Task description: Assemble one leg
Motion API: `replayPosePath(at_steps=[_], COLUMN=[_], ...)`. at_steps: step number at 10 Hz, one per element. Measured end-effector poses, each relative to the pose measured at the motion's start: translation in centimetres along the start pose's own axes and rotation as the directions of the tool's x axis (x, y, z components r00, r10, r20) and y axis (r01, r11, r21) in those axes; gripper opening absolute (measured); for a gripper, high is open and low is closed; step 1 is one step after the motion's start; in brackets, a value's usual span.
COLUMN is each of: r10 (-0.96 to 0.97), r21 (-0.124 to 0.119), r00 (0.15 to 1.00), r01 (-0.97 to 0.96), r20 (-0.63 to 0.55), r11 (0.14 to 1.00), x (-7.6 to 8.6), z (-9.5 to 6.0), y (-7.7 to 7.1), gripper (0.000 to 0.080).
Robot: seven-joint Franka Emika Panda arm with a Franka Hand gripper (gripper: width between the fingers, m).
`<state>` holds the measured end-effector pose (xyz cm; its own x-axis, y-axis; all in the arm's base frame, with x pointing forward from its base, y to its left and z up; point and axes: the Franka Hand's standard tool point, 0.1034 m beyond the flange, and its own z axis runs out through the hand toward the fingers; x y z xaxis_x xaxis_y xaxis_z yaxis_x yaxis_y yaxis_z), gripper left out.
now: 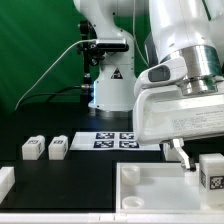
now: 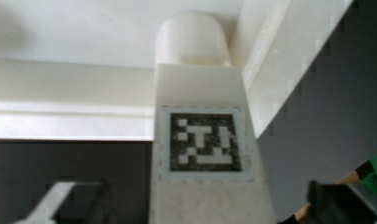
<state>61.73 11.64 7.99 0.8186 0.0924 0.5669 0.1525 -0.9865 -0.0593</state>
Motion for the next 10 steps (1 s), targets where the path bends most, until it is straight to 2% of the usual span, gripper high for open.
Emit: replayPosePath(at_steps=[3,8,9,10], r10=[0.000,0.000,0.018,0.081], r21=[0.000,0.000,0.006,0.022], r00=[1.000,1.000,0.999,0.989], r01=[0.000,0.000,-0.019,-0.084], r20=[0.001,0.001,0.030,0.126], r11=[1.000,1.000,1.000,0.996], x=[-0.04,-0.06,-0.34,-0.11], z=[0.02,0.03,0.18,0.04], y=[0.00,0.00,-0.09,-0.43], gripper=[0.0648,0.0649,0.0649,0.0649])
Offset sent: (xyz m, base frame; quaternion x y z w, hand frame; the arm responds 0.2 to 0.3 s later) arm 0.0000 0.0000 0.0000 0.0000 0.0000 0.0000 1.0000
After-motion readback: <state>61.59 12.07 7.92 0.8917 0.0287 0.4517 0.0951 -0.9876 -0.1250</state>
